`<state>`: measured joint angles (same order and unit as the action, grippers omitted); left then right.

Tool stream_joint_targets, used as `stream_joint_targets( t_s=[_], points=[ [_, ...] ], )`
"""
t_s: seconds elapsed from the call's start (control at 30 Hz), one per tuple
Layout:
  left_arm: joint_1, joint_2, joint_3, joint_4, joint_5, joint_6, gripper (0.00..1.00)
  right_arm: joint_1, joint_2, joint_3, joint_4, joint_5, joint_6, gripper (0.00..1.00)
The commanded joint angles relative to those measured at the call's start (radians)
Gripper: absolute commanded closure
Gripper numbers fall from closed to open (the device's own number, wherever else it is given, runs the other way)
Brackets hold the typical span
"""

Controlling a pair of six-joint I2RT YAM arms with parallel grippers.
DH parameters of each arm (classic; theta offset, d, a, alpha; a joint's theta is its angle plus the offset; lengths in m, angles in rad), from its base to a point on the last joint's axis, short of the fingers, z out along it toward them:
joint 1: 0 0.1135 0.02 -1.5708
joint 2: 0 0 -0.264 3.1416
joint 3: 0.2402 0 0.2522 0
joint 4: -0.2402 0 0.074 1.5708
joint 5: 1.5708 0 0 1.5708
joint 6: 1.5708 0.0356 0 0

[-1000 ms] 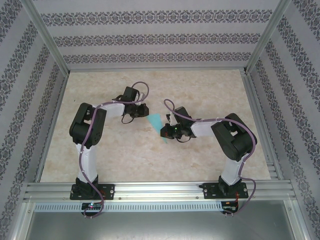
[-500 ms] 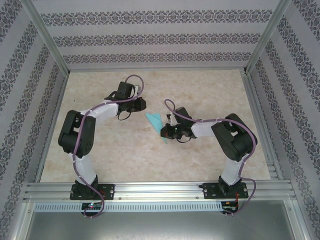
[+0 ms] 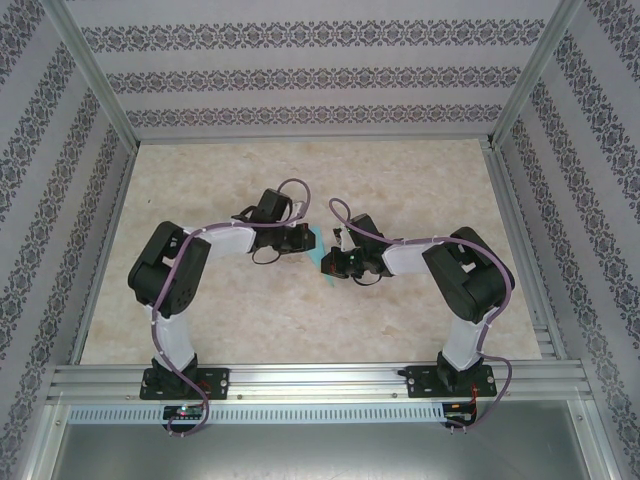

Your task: Fold a paper plane with a square sheet of paper (pick it up from the middle)

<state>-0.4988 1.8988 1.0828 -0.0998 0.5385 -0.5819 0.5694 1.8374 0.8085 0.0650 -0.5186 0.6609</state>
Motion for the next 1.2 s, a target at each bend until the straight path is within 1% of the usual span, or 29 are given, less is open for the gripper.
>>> stream_joint_targets(
  t_s=[0.0,0.17,0.23,0.3,0.4,0.57,0.7,0.87,0.97,1.17],
  points=[
    [-0.008,0.042,0.016,0.014,0.022,-0.004,0.91,0.013,0.109,-0.100,-0.296,0.140,0.000,0.98],
    [-0.009,0.067,0.018,-0.005,0.002,0.015,0.92,0.013,0.115,-0.101,-0.298,0.143,-0.001,0.98],
    [-0.008,0.076,0.035,-0.042,-0.042,0.031,0.91,0.012,0.123,-0.103,-0.301,0.137,0.000,0.98],
    [-0.002,0.082,0.060,-0.099,-0.124,0.053,0.91,0.013,0.123,-0.110,-0.305,0.144,0.001,0.98],
    [0.024,0.095,0.070,-0.109,-0.183,0.069,0.91,0.010,0.127,-0.117,-0.319,0.155,0.002,0.97],
    [0.079,0.147,0.105,-0.131,-0.201,0.099,0.91,0.004,0.141,-0.123,-0.330,0.178,0.003,0.98],
    [0.126,0.145,0.092,-0.112,-0.242,0.097,0.91,0.001,0.155,-0.136,-0.321,0.202,0.011,0.99],
    [0.179,0.158,0.099,-0.084,-0.244,0.097,0.91,-0.008,0.166,-0.167,-0.291,0.203,0.020,1.00],
    [0.198,0.176,0.126,-0.096,-0.248,0.109,0.91,-0.009,0.165,-0.172,-0.286,0.202,0.022,1.00],
    [0.204,0.183,0.193,-0.134,-0.254,0.147,0.91,-0.008,0.157,-0.167,-0.291,0.198,0.019,1.00]
  ],
)
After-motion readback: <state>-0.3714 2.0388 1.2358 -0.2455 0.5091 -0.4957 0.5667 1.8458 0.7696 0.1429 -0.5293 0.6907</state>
